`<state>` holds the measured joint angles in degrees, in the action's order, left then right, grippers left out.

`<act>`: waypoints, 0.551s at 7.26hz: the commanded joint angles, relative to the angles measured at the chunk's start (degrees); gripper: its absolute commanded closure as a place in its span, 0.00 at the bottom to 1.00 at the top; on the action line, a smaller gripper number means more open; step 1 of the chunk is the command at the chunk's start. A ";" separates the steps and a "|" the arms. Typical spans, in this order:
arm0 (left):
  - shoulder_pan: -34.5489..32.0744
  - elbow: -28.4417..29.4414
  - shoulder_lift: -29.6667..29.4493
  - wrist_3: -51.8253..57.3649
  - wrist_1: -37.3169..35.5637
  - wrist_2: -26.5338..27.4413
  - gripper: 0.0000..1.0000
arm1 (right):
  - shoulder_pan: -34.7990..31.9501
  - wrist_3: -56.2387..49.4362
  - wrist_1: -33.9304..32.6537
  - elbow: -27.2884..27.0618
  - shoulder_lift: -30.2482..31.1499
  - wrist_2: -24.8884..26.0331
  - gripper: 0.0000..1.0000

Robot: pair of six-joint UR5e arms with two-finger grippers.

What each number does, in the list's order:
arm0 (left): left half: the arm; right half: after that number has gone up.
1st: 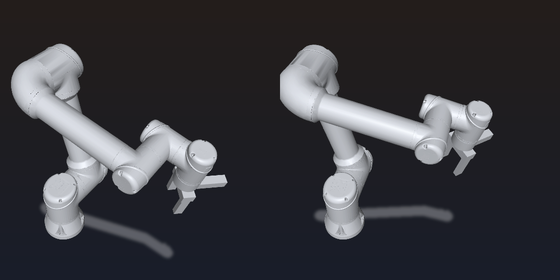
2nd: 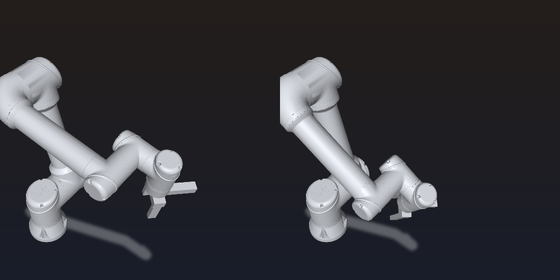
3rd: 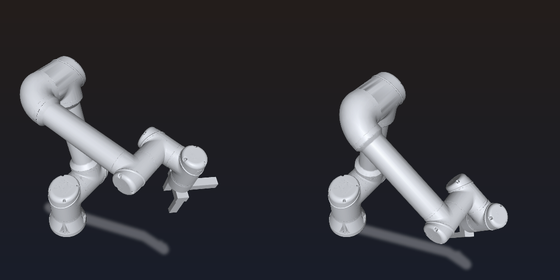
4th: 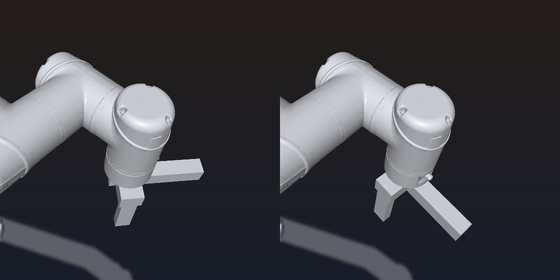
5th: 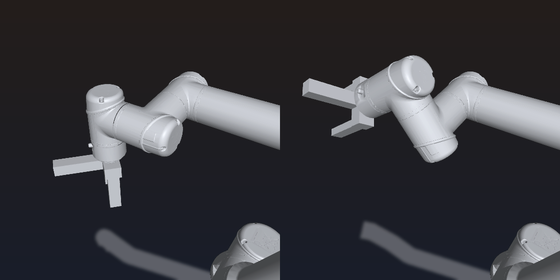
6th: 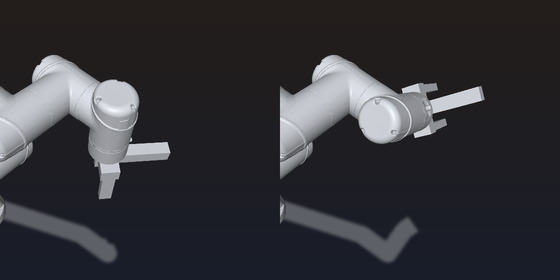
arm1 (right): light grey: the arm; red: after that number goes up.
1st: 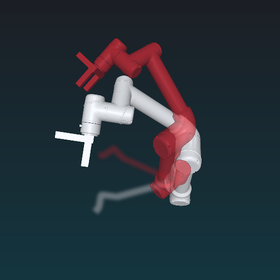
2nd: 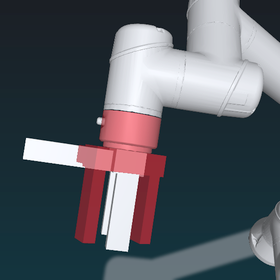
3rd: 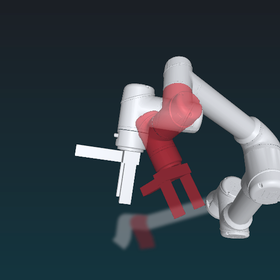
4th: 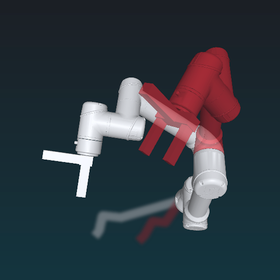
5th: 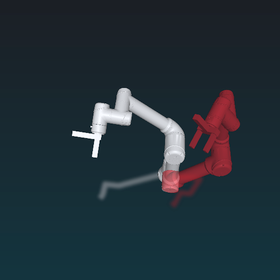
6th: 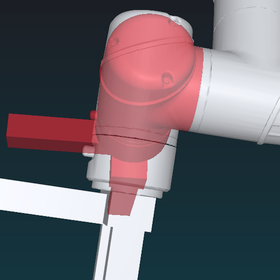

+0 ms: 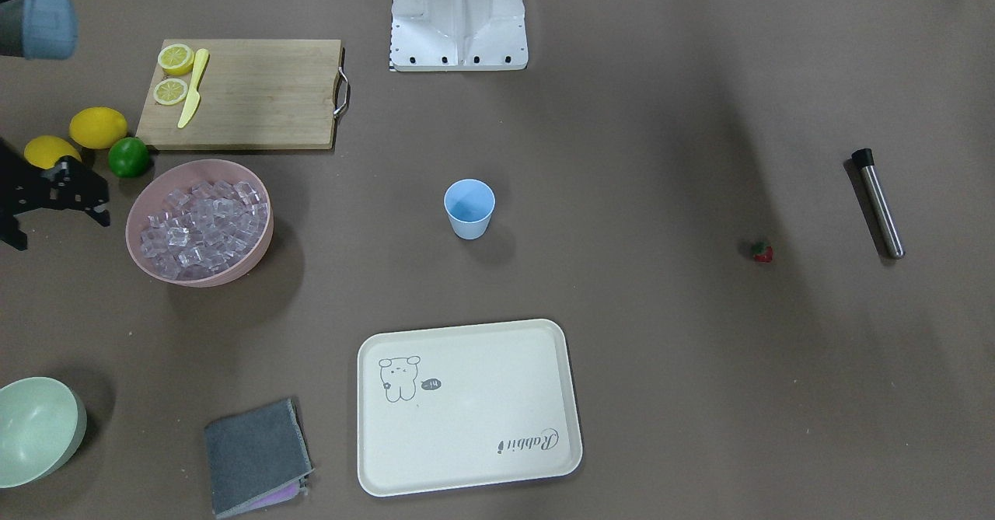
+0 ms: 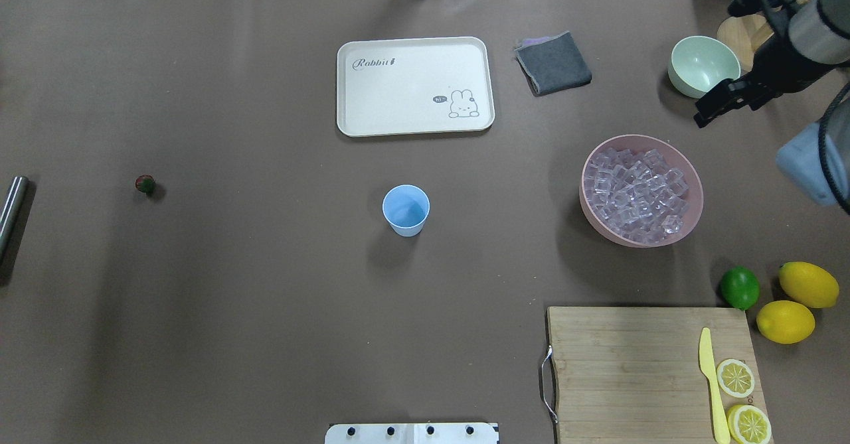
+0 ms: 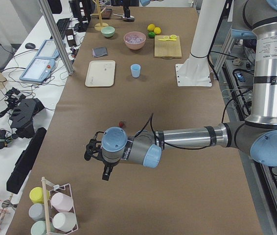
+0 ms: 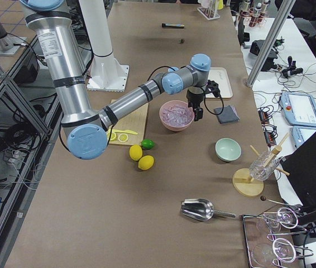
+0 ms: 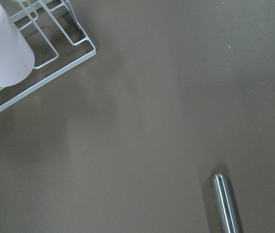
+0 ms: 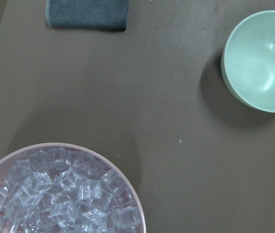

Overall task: Mash ice and strawberries in cup
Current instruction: 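Move the right gripper over the pink bowl of ice cubes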

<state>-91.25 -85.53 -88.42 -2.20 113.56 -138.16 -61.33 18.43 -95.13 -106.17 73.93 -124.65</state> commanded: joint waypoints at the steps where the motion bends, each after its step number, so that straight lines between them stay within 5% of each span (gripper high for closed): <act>1: 0.02 -0.25 0.00 0.00 0.00 0.00 0.02 | 5.42 0.21 0.47 0.70 -1.68 3.72 0.06; 4: -0.07 -1.04 0.00 0.00 0.00 -0.09 0.02 | 9.64 0.03 0.38 1.05 -0.99 5.03 0.12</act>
<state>-91.28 -86.35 -88.42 -2.20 113.56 -138.22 -53.40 18.61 -94.74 -105.33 72.58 -120.47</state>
